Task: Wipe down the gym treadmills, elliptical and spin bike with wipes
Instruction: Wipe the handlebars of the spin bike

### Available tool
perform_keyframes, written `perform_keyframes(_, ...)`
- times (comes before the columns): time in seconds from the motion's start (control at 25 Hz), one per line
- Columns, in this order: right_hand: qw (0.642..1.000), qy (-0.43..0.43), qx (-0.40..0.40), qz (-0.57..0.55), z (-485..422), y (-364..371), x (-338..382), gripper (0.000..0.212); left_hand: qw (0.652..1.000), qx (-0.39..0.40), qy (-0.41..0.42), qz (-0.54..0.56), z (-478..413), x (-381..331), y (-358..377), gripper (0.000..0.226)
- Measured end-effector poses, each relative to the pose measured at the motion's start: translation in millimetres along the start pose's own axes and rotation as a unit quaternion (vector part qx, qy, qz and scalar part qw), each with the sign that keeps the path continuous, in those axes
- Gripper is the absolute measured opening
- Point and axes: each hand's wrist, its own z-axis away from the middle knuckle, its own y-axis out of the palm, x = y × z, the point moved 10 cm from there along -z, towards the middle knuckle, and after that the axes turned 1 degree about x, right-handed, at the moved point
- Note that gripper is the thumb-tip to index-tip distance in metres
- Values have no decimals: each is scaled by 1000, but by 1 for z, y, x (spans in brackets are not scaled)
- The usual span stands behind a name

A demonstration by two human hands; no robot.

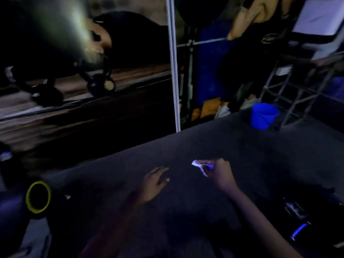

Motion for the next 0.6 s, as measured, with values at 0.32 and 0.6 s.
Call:
perform_keyframes(0.32,952,206,-225,23,-80,-109,-95,24,950,192,245,-32,-240,-108,44,47)
perform_keyframes(0.6,856,356,-370,68,-71,-197,-130,27,830,277,483,-28,-311,-281,89,46)
